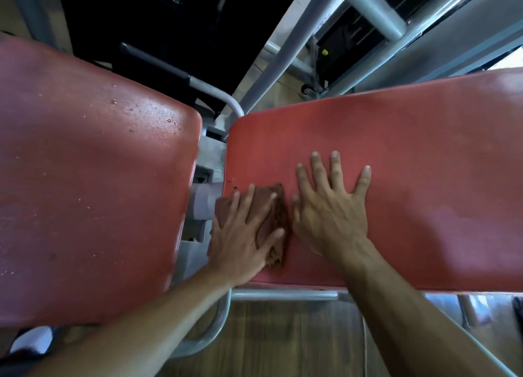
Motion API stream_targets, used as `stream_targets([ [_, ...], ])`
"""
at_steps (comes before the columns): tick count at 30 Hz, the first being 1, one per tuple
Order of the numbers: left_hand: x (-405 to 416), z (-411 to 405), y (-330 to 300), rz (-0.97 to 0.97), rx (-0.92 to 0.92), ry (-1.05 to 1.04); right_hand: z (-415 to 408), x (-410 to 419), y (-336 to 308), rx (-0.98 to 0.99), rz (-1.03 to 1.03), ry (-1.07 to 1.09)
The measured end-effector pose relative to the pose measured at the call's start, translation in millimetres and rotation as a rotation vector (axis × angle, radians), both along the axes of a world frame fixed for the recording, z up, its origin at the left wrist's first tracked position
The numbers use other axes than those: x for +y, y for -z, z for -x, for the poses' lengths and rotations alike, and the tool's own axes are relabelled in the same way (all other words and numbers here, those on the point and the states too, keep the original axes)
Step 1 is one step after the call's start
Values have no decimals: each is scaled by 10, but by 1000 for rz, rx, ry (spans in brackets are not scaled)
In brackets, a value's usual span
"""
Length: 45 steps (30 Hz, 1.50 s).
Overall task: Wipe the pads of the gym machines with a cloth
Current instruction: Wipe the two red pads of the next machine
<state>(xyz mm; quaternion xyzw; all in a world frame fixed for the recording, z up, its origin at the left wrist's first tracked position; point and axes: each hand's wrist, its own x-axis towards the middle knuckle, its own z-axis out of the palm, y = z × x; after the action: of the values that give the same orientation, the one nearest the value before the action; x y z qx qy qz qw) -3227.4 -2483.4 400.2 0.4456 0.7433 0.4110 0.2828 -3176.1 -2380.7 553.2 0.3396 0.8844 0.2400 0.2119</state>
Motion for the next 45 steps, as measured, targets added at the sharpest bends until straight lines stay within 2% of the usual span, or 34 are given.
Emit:
stream_targets([
  [4, -393, -274, 167, -41, -57, -91, 69, -88, 123, -32, 14, -20],
  [8, -351, -239, 244, -86, -77, -151, 23, -88, 167, -25, -11, -35],
  [16, 550, 493, 149, -45, -151, -25, -9, -59, 227, 13, -2, -46],
  [24, 1534, 1212, 134, -98, -89, -147, -8, 15, 291, 89, 16, -62],
  [31, 1508, 1164, 121, -89, 9, -162, 25, 12, 272, 50, 21, -39],
  [34, 1226, 937, 45, -54, -20, -97, 31, -14, 242, 169, 35, -22],
  [36, 909, 668, -81, -30, -65, -31, 36, -46, 218, 298, 83, 2],
  [39, 524, 283, -409, 24, -27, 81, 51, -89, 100, 538, 175, 53],
  [42, 463, 9, -723, 89, 20, 160, 19, -89, -123, 733, 260, 101],
  [45, 542, -198, -1015, 56, 38, 200, -117, -15, -416, 804, 212, 101],
])
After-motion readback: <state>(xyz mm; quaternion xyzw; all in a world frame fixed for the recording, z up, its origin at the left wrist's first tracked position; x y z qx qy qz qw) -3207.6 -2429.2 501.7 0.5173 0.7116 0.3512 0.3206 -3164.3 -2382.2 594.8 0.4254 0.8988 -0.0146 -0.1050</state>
